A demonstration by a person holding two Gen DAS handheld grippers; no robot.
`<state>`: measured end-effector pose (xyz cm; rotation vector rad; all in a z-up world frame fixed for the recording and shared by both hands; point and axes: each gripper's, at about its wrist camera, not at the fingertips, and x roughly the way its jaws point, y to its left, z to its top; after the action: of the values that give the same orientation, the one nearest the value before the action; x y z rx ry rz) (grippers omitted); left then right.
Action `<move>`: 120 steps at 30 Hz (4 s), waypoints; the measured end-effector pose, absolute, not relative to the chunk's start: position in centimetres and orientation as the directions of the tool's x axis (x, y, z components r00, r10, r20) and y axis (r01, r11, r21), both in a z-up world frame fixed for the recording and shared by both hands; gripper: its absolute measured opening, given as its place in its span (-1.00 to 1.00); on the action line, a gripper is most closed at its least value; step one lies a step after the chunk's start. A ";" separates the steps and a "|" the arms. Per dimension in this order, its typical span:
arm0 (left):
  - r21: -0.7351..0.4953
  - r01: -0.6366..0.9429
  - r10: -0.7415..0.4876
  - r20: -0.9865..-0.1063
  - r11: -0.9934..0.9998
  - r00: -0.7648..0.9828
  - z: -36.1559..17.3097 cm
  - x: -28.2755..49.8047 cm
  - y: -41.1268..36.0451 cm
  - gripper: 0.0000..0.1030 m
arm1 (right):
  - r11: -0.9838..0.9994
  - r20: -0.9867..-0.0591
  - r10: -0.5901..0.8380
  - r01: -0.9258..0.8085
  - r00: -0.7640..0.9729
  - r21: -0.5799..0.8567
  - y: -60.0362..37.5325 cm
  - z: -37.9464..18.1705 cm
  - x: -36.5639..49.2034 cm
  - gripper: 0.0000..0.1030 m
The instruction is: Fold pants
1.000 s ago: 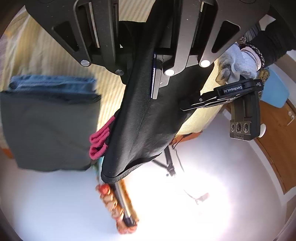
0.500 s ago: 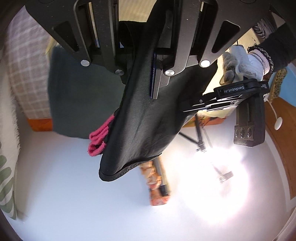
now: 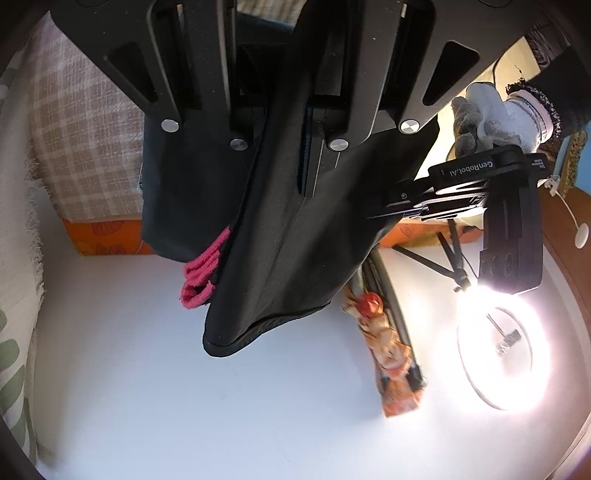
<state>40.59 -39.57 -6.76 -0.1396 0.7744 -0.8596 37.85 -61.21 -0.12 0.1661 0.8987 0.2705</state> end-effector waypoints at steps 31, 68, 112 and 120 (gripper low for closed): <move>-0.299 0.647 -0.652 -0.637 0.701 0.412 -5.9 38.3 -40.5 0.08 | 0.984 -0.793 0.112 0.043 0.599 0.171 -63.6 0.3 34.1 -0.09; -0.227 0.546 -0.548 -0.634 0.807 0.546 -4.1 22.0 -28.7 0.62 | 0.990 -0.713 -0.066 0.134 0.698 0.040 -50.1 4.6 19.2 0.81; -0.127 0.515 -0.473 -0.618 0.848 0.628 -3.2 19.6 -28.1 0.65 | 0.989 -0.693 -0.089 0.147 0.716 0.025 -49.6 3.9 18.2 0.82; -0.124 0.516 -0.474 -0.613 0.848 0.632 -3.0 19.4 -28.2 0.65 | 0.989 -0.694 -0.080 0.144 0.715 0.034 -49.5 3.9 18.3 0.82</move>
<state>19.37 -28.18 -2.99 0.0654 0.6818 -0.5671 18.30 -49.47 3.86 0.0883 0.7637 -0.1245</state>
